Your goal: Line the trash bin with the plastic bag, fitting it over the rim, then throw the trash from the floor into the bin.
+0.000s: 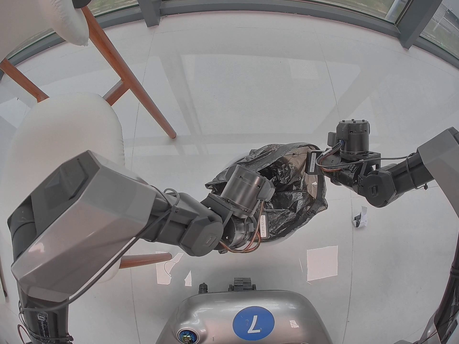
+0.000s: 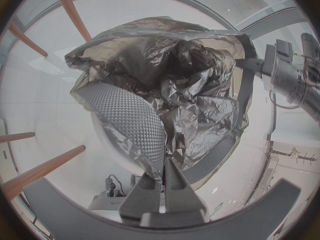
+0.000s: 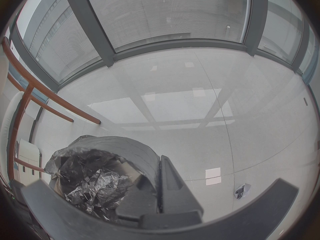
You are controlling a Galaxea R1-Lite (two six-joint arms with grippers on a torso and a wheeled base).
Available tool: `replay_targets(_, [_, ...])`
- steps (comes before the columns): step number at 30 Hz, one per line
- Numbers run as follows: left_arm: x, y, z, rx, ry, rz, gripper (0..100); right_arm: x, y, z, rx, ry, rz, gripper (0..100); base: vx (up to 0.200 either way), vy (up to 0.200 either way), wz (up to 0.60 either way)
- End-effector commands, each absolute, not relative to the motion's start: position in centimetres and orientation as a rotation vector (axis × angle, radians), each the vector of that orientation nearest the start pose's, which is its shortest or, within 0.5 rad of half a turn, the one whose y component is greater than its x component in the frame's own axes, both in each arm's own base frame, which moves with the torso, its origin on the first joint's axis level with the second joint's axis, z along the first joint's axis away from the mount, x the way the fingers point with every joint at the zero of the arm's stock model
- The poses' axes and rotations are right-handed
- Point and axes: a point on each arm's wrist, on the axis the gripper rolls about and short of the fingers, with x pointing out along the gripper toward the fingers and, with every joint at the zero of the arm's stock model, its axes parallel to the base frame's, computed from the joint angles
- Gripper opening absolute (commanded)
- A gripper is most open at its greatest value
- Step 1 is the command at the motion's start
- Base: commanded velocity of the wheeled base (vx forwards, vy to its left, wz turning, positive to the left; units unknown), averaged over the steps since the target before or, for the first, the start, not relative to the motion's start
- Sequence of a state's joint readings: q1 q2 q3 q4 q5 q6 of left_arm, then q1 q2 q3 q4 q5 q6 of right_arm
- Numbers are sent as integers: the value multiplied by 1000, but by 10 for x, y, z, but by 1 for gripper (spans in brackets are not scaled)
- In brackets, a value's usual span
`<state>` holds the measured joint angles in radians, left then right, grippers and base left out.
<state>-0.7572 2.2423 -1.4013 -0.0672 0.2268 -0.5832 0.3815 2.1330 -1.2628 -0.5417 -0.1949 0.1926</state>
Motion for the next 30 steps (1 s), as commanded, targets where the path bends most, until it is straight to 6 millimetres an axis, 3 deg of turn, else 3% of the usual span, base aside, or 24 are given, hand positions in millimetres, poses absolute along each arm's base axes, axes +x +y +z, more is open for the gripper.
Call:
replay_targets(1, [309, -286, 85, -168, 816, -277, 0, 404, 159, 138, 100, 314, 161, 0, 0, 0, 0])
replay_targets(11, [299, -275, 75, -141, 862, -256, 0, 399, 177, 141, 93, 328, 211, 0, 0, 0, 0])
replay_targets(30, [303, -278, 53, -111, 899, -239, 0, 399, 175, 140, 92, 334, 208, 0, 0, 0, 0])
